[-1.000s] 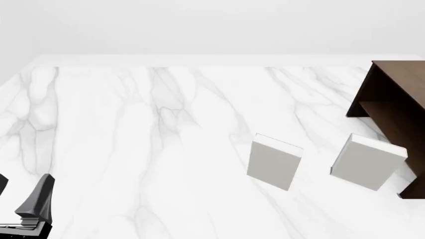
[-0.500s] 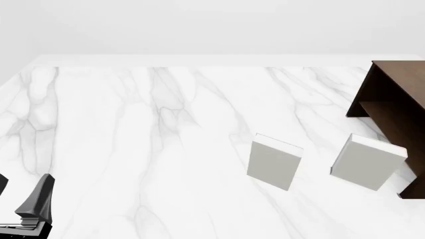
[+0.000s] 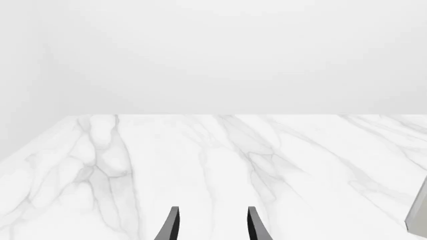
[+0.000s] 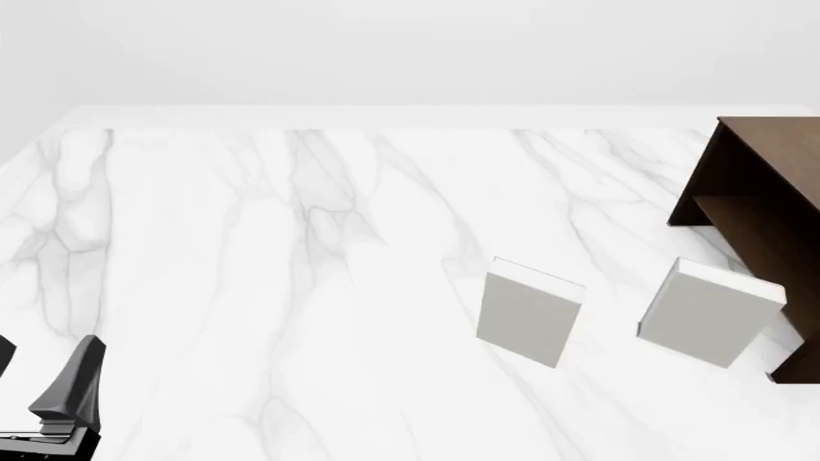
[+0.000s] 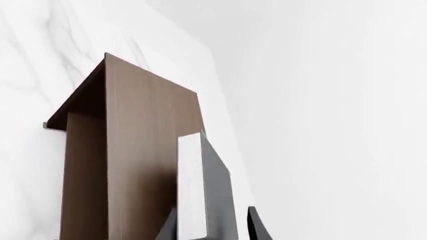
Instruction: Pick up the book on the left and place it on top of the shelf.
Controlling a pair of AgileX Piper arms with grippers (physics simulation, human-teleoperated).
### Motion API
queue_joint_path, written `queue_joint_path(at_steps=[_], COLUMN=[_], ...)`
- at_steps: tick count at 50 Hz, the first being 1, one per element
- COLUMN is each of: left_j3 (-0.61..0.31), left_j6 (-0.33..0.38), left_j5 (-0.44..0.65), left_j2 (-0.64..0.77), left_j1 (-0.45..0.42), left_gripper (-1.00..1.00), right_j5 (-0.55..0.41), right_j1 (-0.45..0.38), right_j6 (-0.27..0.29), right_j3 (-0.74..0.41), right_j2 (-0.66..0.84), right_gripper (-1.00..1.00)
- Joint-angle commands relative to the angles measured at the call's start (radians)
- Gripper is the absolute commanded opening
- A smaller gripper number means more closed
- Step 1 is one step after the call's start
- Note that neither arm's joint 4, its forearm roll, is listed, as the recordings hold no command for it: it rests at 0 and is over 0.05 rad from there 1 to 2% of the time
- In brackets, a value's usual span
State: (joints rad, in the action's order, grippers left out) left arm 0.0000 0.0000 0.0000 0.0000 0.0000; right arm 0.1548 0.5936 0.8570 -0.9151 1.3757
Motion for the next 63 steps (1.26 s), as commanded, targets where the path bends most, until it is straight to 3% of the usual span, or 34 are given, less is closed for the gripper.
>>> queue_joint_path(at_steps=[1,12,27,38,63], left_j3=[0.0,0.0,0.0,0.0,0.0], left_j6=[0.0,0.0,0.0,0.0,0.0], left_j5=[0.0,0.0,0.0,0.0,0.0], left_j2=[0.0,0.0,0.0,0.0,0.0], left_j1=[0.0,0.0,0.0,0.0,0.0], left_gripper=[1.0,1.0,1.0,1.0,1.0], right_j5=[-0.037,-0.026,0.013,0.033,-0.085], right_j1=[-0.076,-0.147,-0.205,-0.258,-0.279], right_j6=[-0.06,-0.126,-0.169,-0.244,-0.379], right_j3=[0.017,0.075,0.093,0.137,0.18], right_j2=[-0.089,-0.193,-0.172,-0.256,-0.516], right_gripper=[1.0,1.0,1.0,1.0,1.0])
